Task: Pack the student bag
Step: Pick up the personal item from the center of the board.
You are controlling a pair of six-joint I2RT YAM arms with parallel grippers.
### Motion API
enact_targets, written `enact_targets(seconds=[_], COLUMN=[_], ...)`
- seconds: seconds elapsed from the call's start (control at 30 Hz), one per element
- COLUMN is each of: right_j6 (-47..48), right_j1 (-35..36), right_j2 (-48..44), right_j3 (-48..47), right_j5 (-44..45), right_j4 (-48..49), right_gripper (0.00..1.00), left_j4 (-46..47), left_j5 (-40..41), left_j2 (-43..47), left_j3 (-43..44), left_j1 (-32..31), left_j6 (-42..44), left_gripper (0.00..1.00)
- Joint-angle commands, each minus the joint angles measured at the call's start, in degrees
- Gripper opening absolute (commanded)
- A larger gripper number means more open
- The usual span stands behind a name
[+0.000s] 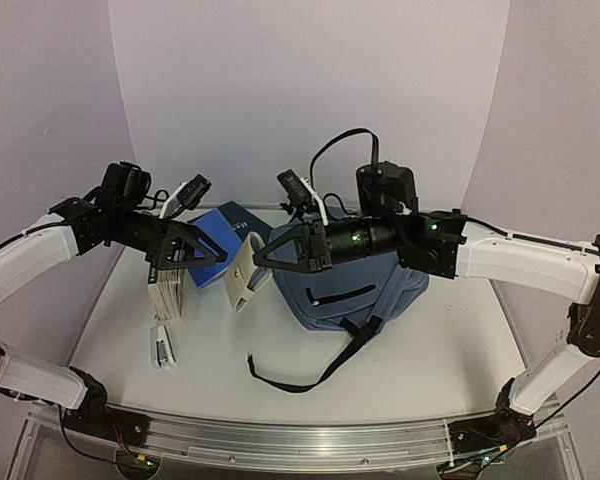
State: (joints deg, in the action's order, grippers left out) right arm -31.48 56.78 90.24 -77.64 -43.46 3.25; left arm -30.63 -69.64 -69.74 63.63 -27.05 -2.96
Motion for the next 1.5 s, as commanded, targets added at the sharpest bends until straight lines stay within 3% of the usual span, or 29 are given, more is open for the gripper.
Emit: enact_targets(seconds=[0.0,0.23,0.33,0.43,0.63,0.77,0.8,0.83,0.9,0.93,1.07,1.17,1.33,1.47], right_j6=[0.04,-0.72,-0.6,-1.06,-1.07,-3.22,-3.72,-4.12,-4.75,-5.27,-7.6,-9.08,-13.65,-14.81], right_j1=[0.08,0.14,0.17,0.13,-0.06,-1.38,-1.59,-1.65,-1.56,-1.43,0.2,2.45,3.71,3.87], right_j2=[-0.69,0.5,0.65,0.87,-0.59,-2.19,-2.67,-3.1,-3.89,-4.06,-3.8,-2.89,-4.48,-4.14], right_j3=[-4.05,-4.42,-4.32,-4.23,-2.17,0.14,1.15,2.23,3.99,4.92,8.67,10.92,17.71,18.9], right_j5=[-5.67,-7.71,-6.8,-6.37,-1.07,9.24,12.34,15.0,19.1,20.66,23.39,22.39,22.68,21.83], right_j4=[1.81,3.34,3.69,4.15,4.31,4.24,4.22,4.25,4.53,4.88,9.03,15.42,31.27,35.48], right_gripper=[0.0,0.0,0.0,0.0,0.0,0.01,0.06,0.17,0.49,0.59,0.86,0.94,0.97,0.98], left_j4=[-1.11,-0.7,-1.74,-4.05,-5.72,-6.91,-6.88,-6.58,-4.71,-2.79,5.36,9.07,11.21,11.86], left_j5=[-2.98,-3.25,-6.23,-8.69,-7.44,-7.05,-6.85,-6.7,-5.93,-5.63,-4.04,-1.41,2.31,3.55], left_j2=[-1.81,-2.57,-3.11,-3.22,-2.04,-2.12,-2.07,-1.95,-1.48,-1.1,0.67,1.16,0.6,0.24], left_j3=[2.36,2.31,2.87,4.25,4.46,5.09,5.1,5.02,4.48,3.88,0.94,-0.56,-1.24,-1.34], left_j1=[-3.22,-5.03,-5.29,-5.29,-5.24,-5.17,-5.08,-5.01,-4.79,-4.62,-3.85,-3.24,-2.49,-2.13], left_j6=[1.28,1.11,1.33,2.79,4.74,5.45,5.44,5.2,3.93,2.49,-3.59,-6.64,-9.05,-10.27], left_gripper=[0.99,0.96,0.69,0.5,0.24,0.08,0.04,0.01,0.0,0.0,0.0,0.0,0.0,0.0])
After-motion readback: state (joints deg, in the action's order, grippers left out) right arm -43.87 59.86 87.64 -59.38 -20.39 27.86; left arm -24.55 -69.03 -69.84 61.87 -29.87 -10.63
